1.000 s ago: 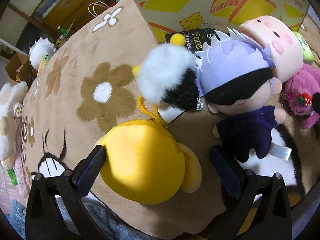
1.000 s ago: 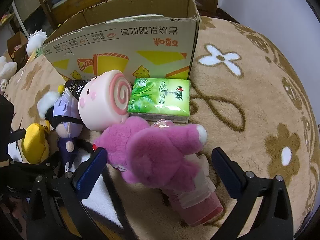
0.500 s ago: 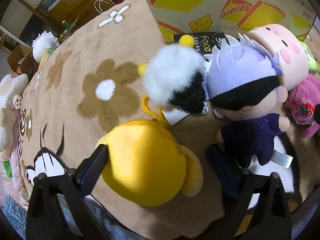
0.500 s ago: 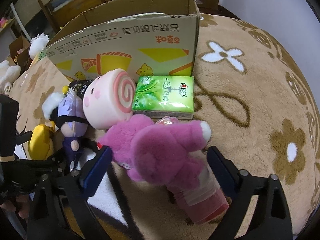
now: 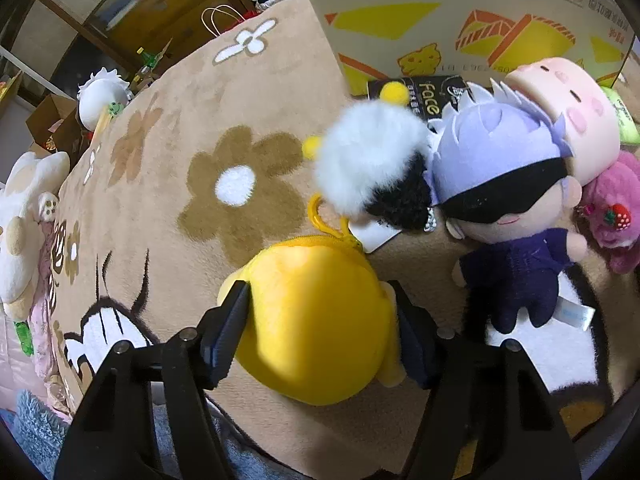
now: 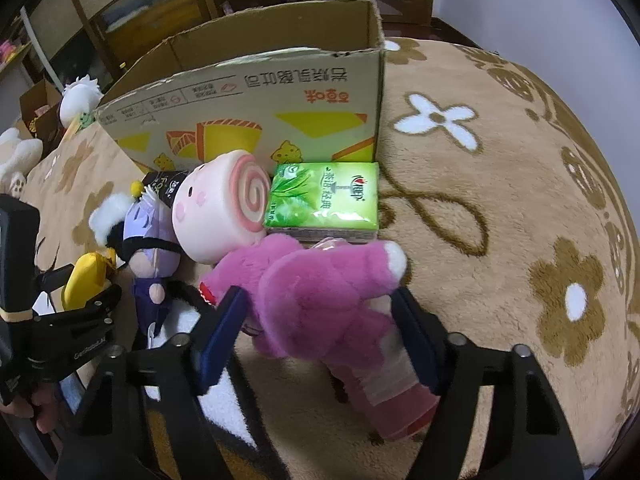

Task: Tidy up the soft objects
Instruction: 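Lower the left tool onto the yellow plush while the right tool approaches the pink bear, then close the left tool on the yellow plush while the right tool grasps the pink bear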

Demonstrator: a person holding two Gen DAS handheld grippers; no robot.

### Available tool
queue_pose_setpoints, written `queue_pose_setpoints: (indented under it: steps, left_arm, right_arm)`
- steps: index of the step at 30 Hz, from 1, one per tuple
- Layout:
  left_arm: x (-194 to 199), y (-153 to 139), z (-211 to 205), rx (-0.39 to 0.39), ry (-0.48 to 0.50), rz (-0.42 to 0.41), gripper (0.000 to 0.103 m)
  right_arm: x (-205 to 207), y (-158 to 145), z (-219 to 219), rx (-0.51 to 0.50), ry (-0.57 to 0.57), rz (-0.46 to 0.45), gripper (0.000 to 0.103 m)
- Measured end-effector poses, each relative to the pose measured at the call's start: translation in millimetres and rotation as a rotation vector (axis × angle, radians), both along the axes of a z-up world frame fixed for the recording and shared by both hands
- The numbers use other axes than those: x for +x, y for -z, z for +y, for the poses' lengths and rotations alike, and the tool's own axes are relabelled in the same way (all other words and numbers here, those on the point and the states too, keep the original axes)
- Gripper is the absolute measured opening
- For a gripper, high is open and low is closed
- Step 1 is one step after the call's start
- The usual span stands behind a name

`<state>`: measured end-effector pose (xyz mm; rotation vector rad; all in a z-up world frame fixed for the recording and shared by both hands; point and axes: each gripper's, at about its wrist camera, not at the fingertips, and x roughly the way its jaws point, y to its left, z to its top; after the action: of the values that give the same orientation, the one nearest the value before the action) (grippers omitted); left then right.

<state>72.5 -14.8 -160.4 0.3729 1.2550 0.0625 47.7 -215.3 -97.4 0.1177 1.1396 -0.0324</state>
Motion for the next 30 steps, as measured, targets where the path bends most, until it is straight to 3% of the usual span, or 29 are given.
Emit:
queue_pose_setpoints:
  steps: [4, 30]
  left_arm:
    - [-1, -4, 3, -0.023, -0.015, -0.01, 0.065]
    - [-7, -24, 6, -0.147, -0.037, -0.05, 0.058]
  right_arm:
    - [-1, 0, -4, 0.021, 0.018, -0.003, 0.067]
    - [-10, -19, -10, 0.052, 0.033, -0.082, 0.053]
